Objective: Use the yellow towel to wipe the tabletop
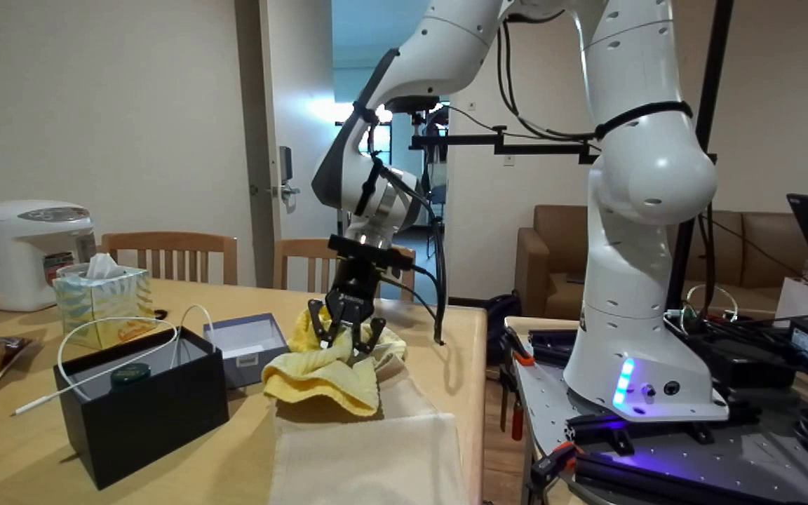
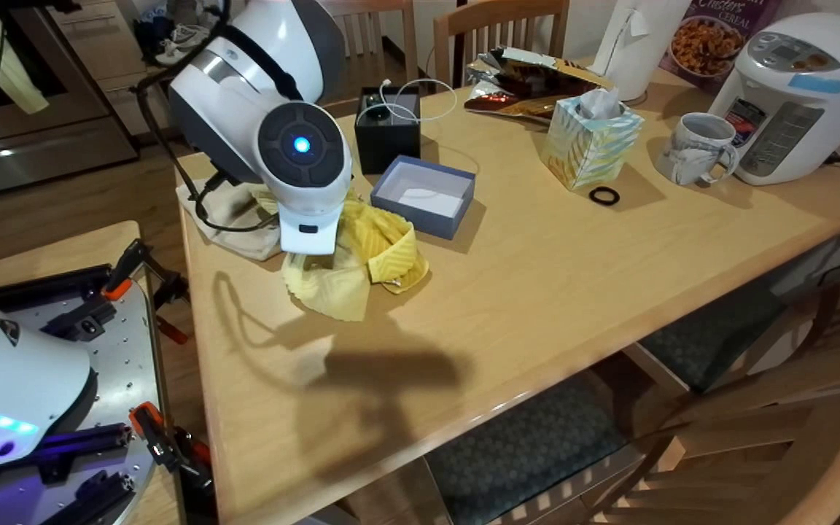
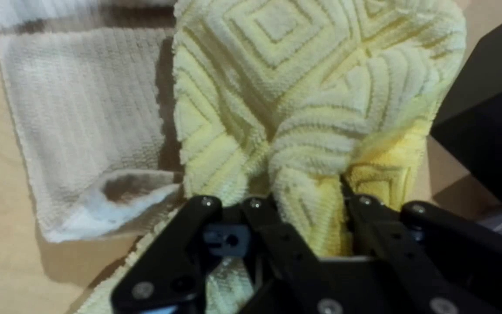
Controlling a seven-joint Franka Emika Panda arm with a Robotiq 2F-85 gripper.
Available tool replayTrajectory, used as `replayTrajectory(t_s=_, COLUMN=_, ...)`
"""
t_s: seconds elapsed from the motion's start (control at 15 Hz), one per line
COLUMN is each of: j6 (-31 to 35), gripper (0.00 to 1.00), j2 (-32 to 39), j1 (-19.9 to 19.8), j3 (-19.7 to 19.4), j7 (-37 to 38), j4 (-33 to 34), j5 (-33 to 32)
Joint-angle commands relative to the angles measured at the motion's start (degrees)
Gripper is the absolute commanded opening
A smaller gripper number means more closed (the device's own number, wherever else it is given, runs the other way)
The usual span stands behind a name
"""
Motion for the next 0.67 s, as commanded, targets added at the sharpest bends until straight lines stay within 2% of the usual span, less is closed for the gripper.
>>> replayTrajectory(t_s=0.0, j6=-3.0, gripper=0.10, j2=0.8, j1=0.6, j3=-1.5, j7=-4.4, j4=-0.2, j5=-0.3)
replayTrajectory(t_s=0.07, j6=-1.4, gripper=0.09, j2=0.5, j1=1.3, j3=-1.5, j7=-1.8, j4=0.0, j5=0.0)
replayTrajectory(t_s=0.13, j6=-1.5, gripper=0.20, j2=0.6, j1=1.4, j3=-1.8, j7=-2.0, j4=0.0, j5=0.0)
replayTrajectory(t_s=0.53, j6=-1.5, gripper=0.20, j2=0.6, j1=1.6, j3=-2.0, j7=-2.0, j4=0.0, j5=-0.1)
replayTrajectory(t_s=0.6, j6=-1.2, gripper=0.08, j2=0.1, j1=1.7, j3=-2.1, j7=-1.8, j4=-0.2, j5=-0.4)
